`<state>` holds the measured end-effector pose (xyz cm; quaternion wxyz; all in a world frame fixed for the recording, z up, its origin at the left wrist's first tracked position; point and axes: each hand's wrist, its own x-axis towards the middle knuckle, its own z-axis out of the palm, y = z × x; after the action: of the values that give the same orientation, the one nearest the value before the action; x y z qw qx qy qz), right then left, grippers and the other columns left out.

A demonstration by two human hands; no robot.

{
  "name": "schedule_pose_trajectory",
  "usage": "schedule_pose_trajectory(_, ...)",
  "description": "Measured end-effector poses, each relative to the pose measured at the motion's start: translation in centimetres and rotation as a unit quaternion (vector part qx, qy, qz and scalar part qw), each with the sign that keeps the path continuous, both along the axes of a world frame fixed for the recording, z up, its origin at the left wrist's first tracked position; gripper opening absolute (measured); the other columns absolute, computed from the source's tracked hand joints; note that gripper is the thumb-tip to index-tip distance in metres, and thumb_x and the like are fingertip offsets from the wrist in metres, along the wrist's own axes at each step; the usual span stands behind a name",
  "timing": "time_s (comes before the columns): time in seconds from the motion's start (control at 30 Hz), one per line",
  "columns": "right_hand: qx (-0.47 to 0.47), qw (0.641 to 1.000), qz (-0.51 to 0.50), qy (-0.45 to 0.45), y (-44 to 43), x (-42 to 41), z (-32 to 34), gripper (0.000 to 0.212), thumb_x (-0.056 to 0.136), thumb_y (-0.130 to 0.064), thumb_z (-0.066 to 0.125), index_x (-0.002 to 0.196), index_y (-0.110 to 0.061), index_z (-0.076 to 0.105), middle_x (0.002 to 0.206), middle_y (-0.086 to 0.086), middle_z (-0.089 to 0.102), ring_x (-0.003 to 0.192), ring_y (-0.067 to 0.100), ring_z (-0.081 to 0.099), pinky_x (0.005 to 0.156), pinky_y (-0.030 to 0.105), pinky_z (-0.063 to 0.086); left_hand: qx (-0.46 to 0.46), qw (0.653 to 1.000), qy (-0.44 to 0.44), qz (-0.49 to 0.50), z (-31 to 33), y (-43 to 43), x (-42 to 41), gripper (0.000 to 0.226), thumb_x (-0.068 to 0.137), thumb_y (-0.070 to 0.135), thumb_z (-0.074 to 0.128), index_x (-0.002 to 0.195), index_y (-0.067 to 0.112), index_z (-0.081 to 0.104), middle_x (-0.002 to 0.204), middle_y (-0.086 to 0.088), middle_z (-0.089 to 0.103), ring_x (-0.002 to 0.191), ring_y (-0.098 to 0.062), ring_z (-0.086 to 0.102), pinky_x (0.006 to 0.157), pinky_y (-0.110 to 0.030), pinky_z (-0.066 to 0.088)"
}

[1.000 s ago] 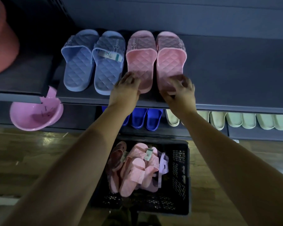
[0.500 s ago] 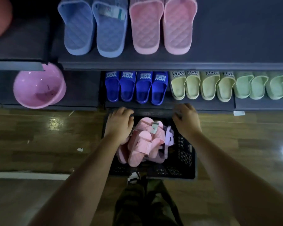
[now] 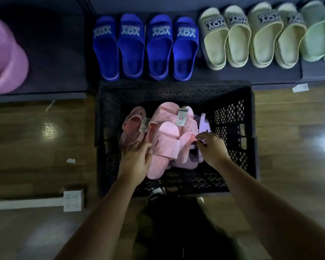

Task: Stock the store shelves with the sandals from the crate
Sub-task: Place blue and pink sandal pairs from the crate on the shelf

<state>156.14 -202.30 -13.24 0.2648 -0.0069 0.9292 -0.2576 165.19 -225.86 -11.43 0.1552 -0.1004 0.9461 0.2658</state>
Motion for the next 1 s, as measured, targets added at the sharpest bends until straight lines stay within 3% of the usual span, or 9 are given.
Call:
schedule_pose_trajectory(0.2, -0.036, 0.999, 0.006, 0.032, -0.4, -2.0, -5.1, 0.025, 0.090, -0.013, 0.055, 0.111, -0.014, 0.067, 0.110, 0.011, 0.065, 0.096, 0.027, 0.062, 0.083, 0.041, 0.052, 0.008, 0.998, 0.050, 0.049, -4.8, -0.5, -1.0, 0.031, 0.089, 0.030, 0.041, 0.107, 0.017, 0.063, 0.104, -0.006, 0.066, 0.092, -0.028, 0.063, 0.078, -0.041, 0.051)
schedule_pose_trajectory(0.33, -0.060, 0.993, 0.025, 0.096, -1.0, -4.5, -8.4, 0.023, 0.088, -0.011, 0.058, 0.109, -0.011, 0.069, 0.108, 0.010, 0.066, 0.091, 0.027, 0.063, 0.077, 0.028, 0.047, 0.013, 0.992, 0.100, 0.080, -7.9, -1.6, -3.3, 0.029, 0.091, 0.030, 0.043, 0.108, 0.016, 0.062, 0.105, -0.007, 0.066, 0.094, -0.028, 0.062, 0.082, -0.043, 0.051)
schedule_pose_trajectory(0.43, -0.075, 0.989, 0.048, 0.116, -1.3, -6.1, -10.4, 0.026, 0.090, -0.015, 0.057, 0.113, -0.010, 0.067, 0.112, 0.013, 0.064, 0.095, 0.028, 0.063, 0.079, 0.034, 0.050, 0.012, 0.986, 0.142, 0.090, -10.0, -2.4, -4.9, 0.024, 0.091, 0.022, 0.052, 0.109, 0.011, 0.064, 0.107, -0.009, 0.065, 0.097, -0.028, 0.062, 0.083, -0.039, 0.051)
schedule_pose_trajectory(0.63, -0.159, 0.986, 0.035, 0.021, -1.7, -8.0, -13.2, 0.027, 0.095, -0.013, 0.051, 0.118, -0.020, 0.063, 0.107, 0.002, 0.067, 0.088, 0.019, 0.066, 0.078, 0.029, 0.053, 0.021, 0.979, 0.166, 0.119, -12.2, -2.6, -6.0, 0.029, 0.093, 0.024, 0.050, 0.118, 0.014, 0.060, 0.113, -0.008, 0.061, 0.100, -0.025, 0.060, 0.088, -0.038, 0.050)
schedule_pose_trajectory(0.73, -0.216, 0.976, 0.032, 0.006, -1.8, -8.2, -13.7, 0.029, 0.090, -0.011, 0.059, 0.113, -0.029, 0.059, 0.111, 0.000, 0.060, 0.090, 0.016, 0.064, 0.080, 0.026, 0.054, 0.040, 0.971, 0.193, 0.133, -12.3, -2.3, -5.9, 0.027, 0.093, 0.020, 0.053, 0.118, 0.015, 0.061, 0.114, -0.007, 0.061, 0.096, -0.020, 0.062, 0.088, -0.024, 0.046)
schedule_pose_trajectory(0.8, -0.225, 0.973, 0.037, 0.031, -2.3, -8.4, -13.9, 0.039, 0.084, -0.006, 0.064, 0.113, -0.031, 0.057, 0.118, 0.002, 0.049, 0.097, 0.022, 0.061, 0.088, 0.032, 0.052, 0.034, 0.967, 0.210, 0.140, -11.8, -2.2, -6.1, 0.027, 0.093, 0.019, 0.055, 0.118, 0.014, 0.061, 0.114, -0.008, 0.061, 0.097, -0.018, 0.061, 0.087, -0.017, 0.041)
schedule_pose_trajectory(0.87, -0.239, 0.968, 0.068, 0.020, -2.9, -8.6, -13.6, 0.043, 0.084, -0.004, 0.064, 0.120, -0.027, 0.057, 0.124, 0.005, 0.048, 0.103, 0.025, 0.060, 0.093, 0.037, 0.051, 0.021, 0.965, 0.229, 0.129, -11.1, -2.0, -6.2, 0.027, 0.093, 0.020, 0.055, 0.118, 0.012, 0.062, 0.114, -0.007, 0.061, 0.097, -0.018, 0.061, 0.088, -0.021, 0.042)
schedule_pose_trajectory(0.93, -0.273, 0.956, 0.094, -0.040, -3.4, -8.6, -13.3, 0.043, 0.091, -0.006, 0.058, 0.130, -0.023, 0.054, 0.124, 0.004, 0.054, 0.110, 0.023, 0.059, 0.094, 0.028, 0.050, 0.010, 0.963, 0.244, 0.115, -10.3, -1.6, -5.8, 0.026, 0.093, 0.020, 0.055, 0.116, 0.011, 0.063, 0.113, -0.006, 0.062, 0.096, -0.018, 0.061, 0.087, -0.025, 0.044)
schedule_pose_trajectory(1.0, -0.293, 0.946, 0.092, -0.107, -3.8, -8.3, -12.4, 0.043, 0.096, -0.006, 0.051, 0.138, -0.018, 0.048, 0.121, -0.001, 0.055, 0.112, 0.013, 0.054, 0.085, 0.009, 0.047, 0.004, 0.963, 0.247, 0.106, -9.8, -1.2, -5.1, 0.026, 0.093, 0.022, 0.053, 0.115, 0.012, 0.064, 0.112, -0.005, 0.062, 0.097, -0.018, 0.061, 0.086, -0.027, 0.046)
